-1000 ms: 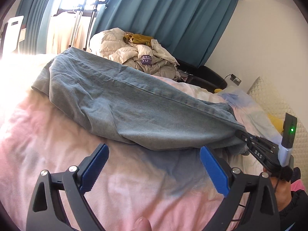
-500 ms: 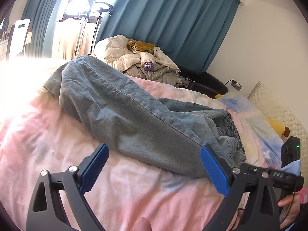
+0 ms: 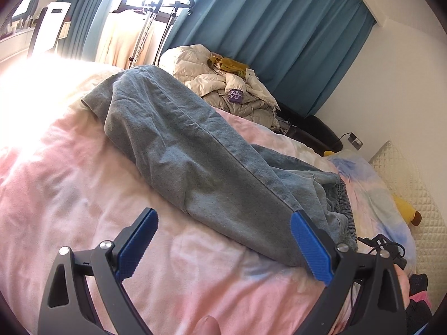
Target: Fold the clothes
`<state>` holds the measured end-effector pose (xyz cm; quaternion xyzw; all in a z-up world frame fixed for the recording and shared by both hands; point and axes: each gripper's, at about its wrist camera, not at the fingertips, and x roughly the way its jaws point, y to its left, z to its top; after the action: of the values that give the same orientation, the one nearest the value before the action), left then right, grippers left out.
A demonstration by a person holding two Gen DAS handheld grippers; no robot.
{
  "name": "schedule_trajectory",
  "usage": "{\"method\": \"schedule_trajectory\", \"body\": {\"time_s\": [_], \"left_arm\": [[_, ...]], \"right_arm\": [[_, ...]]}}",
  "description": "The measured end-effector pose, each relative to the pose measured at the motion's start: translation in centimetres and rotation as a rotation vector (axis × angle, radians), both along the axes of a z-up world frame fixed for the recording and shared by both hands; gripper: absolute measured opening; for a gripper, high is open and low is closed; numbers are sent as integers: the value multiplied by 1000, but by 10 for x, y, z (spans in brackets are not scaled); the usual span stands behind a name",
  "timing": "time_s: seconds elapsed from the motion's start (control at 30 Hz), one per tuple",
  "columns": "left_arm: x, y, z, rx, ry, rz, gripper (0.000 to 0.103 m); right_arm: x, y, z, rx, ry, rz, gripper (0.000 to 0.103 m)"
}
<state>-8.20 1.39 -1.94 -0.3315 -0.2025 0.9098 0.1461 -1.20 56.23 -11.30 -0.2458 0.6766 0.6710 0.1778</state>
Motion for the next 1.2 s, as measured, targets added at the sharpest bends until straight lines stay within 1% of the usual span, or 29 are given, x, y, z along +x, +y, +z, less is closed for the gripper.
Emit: {"method": "schedule_trajectory", "body": {"time_s": [0.07,0.13,0.17,0.2,0.27,0.3,0.33,0.37,0.4,0.47,0.57,0.6,0.67,0.73,0.77,0.83,0.87,0.9,0.97,1.0,1.03,1.07,1.13,1.17,1.2], "left_arm": [[-4,0,-3,10,-13,5,97],[-9,2,-8,11,-28,5,97],[-11,3,-10,10,-37,5,97],[-13,3,-13,11,-45,4,97],[-15,4,-17,16,-60,1,97],[-16,4,-19,19,-68,0,97],[-17,5,-20,20,-70,-2,97],[-16,7,-20,21,-68,-4,97],[-16,8,-19,17,-62,-8,97],[-15,11,-16,1,-44,-15,97],[-14,13,-13,-7,-27,-21,97],[-14,12,-13,-2,-27,-21,97],[-14,11,-12,8,-25,-18,97],[-15,8,-11,13,-19,-12,97],[-17,6,-11,11,-15,-7,97],[-18,5,-11,4,-14,1,97],[-19,6,-12,0,-17,4,97],[-20,6,-13,-5,-20,6,97],[-23,7,-15,-16,-32,7,97],[-24,8,-16,-23,-35,6,97],[-24,9,-16,-31,-37,5,97],[-25,10,-16,-39,-38,4,97],[-23,14,-15,-77,-42,-4,97],[-22,17,-13,-98,-45,-9,97],[-22,19,-12,-119,-47,-14,97]], "right_arm": [[-12,8,-6,24,-16,-3,62],[-18,22,-20,31,-24,-3,61],[-23,27,-22,54,-31,-9,54],[-27,31,-23,78,-39,-15,49],[-35,39,-21,133,-87,-11,34],[-38,41,-20,155,-113,-7,30],[-38,41,-14,169,-121,-5,24],[-38,41,-8,182,-129,-2,21],[-38,42,-2,196,-137,1,20],[-37,47,21,277,-125,-1,17],[-39,64,62,420,-101,35,15],[-37,73,72,441,-89,40,15],[-36,94,88,449,-59,43,14],[-30,108,103,483,-49,47,14],[-31,114,109,520,-58,55,14],[-28,125,109,586,-109,68,14],[-25,131,101,588,-133,66,14],[-20,139,87,564,-164,70,14],[-21,150,42,476,-228,83,15],[-18,154,22,431,-241,82,15],[-13,156,4,392,-235,74,16],[-7,156,-6,366,-202,56,17],[-3,153,-8,377,-176,47,17],[-1,151,-9,383,-163,42,19],[-1,149,-7,393,-172,51,20]]}}
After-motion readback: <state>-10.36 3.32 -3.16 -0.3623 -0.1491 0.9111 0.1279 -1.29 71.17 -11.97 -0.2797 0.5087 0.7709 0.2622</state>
